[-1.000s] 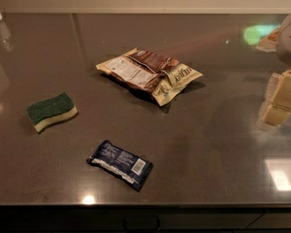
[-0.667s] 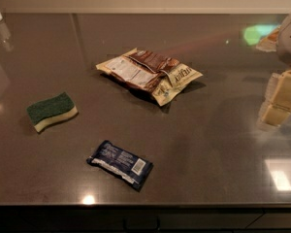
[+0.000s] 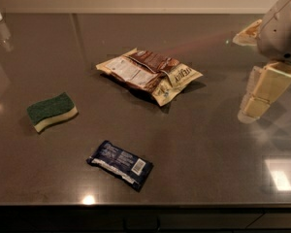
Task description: Move sponge near rxbar blueberry
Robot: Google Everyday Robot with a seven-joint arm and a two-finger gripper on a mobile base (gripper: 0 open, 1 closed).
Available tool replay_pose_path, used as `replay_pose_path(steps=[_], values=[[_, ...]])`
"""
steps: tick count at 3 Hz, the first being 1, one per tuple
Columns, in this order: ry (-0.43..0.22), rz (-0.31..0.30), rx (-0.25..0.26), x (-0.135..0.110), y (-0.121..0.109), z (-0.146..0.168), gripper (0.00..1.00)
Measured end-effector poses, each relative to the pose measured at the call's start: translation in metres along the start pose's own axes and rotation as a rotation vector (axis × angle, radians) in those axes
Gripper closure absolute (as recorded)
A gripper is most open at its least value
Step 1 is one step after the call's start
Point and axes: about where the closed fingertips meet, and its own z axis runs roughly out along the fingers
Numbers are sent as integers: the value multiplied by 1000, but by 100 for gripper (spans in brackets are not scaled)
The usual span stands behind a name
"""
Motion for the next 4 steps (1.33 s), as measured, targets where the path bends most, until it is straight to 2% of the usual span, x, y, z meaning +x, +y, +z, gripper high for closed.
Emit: replay_pose_path(steps=[1, 2, 3, 4], values=[[-54, -33, -11, -16, -3, 6, 0], [-129, -79, -38, -43, -8, 23, 0], [-176, -101, -64, -62, -11, 39, 0], [-251, -103, -86, -94, -14, 64, 0]])
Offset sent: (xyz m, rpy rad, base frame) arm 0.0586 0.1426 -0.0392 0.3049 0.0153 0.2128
